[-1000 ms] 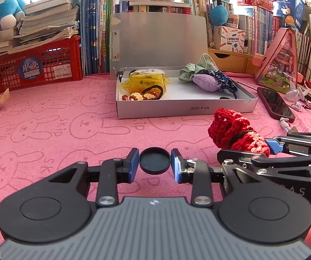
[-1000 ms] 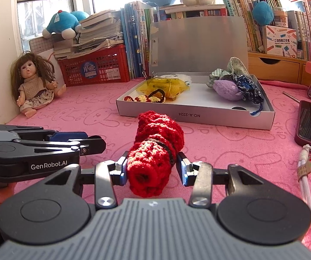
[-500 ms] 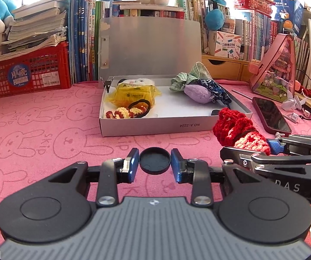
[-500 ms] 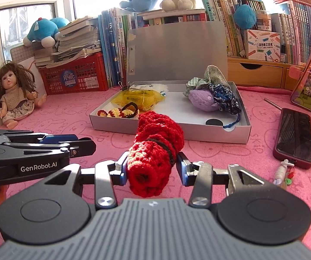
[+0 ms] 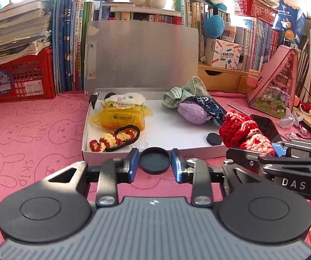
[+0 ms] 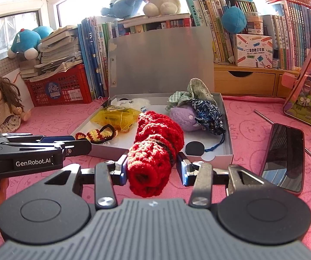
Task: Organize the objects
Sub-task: 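Carry the lid with left tool into the white box while right tool carries the red roll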
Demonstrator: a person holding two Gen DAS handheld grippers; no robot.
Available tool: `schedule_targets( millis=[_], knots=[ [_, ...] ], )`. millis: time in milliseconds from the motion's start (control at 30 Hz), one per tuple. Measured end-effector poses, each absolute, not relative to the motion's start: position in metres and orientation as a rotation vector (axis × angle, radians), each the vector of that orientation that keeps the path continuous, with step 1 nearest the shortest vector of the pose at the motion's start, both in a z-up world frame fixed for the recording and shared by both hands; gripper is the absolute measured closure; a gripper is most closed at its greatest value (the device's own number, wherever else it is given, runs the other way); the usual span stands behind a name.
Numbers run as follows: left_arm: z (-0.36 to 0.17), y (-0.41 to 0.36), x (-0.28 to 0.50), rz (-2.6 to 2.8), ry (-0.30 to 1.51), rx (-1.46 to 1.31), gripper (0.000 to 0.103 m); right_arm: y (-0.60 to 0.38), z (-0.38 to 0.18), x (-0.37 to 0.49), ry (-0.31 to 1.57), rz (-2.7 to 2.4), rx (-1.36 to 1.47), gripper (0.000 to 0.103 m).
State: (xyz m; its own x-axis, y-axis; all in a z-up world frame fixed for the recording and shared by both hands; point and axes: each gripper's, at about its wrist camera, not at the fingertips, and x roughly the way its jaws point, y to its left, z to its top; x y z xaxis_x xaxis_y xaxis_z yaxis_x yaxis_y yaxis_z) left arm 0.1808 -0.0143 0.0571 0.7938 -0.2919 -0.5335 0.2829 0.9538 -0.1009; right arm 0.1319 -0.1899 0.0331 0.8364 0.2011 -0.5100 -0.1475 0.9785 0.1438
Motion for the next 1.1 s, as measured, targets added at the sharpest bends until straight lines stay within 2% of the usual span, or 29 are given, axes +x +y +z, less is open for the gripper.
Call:
schedule_targets(
  millis=[433, 1100],
  knots=[
    [0.06, -0.034, 0.236, -0.29, 0.574, -0.062, 0.065, -0.209, 0.037, 0.185, 0.594, 0.195, 0.212, 0.055],
    [0.032, -0.054, 0.29, -0.193, 0.604, 0.005, 0.065, -0.211, 0.003, 0.236, 0.656, 0.147, 0.155, 0.054]
  ],
)
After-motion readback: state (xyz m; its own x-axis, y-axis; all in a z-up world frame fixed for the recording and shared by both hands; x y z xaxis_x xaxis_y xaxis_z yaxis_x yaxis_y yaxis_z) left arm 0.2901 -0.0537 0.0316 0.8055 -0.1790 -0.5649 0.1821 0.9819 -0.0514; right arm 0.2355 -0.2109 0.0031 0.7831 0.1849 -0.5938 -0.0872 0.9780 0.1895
